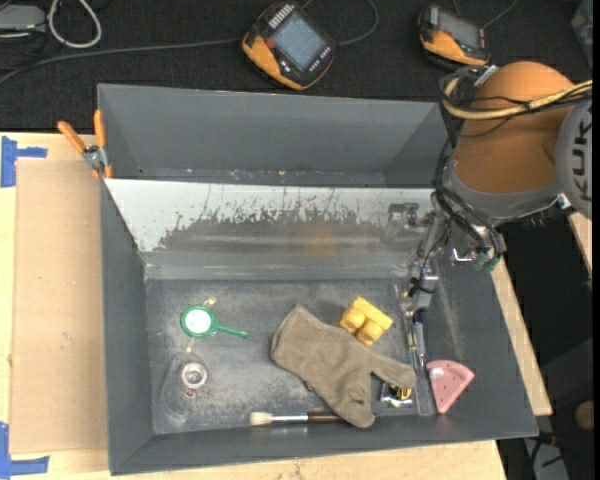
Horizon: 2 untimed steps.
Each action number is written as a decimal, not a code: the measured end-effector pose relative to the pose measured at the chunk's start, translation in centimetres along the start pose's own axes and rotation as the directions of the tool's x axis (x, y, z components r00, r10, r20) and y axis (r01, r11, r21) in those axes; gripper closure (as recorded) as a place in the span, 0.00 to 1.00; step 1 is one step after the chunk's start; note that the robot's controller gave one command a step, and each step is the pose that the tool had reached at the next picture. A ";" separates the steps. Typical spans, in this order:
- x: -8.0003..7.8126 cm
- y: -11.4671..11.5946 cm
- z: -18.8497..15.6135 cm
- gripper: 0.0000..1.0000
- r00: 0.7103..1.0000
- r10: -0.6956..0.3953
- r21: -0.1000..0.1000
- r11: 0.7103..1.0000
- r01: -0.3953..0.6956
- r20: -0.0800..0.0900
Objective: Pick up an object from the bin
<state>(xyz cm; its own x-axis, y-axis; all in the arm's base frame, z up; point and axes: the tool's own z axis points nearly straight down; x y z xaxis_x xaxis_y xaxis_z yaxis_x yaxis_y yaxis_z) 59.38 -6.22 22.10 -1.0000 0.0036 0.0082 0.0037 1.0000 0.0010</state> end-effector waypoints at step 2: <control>-1.1 1.0 8.8 0.00 0.973 0.233 -0.002 0.973 -0.233 0.007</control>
Offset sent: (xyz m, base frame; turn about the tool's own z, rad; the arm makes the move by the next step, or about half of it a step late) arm 0.0153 0.0176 -0.1510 0.3932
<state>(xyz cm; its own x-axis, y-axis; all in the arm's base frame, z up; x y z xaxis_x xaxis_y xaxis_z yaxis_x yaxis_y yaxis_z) 60.39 -5.20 13.32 -0.9717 0.2363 0.0009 0.2363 0.9717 0.0015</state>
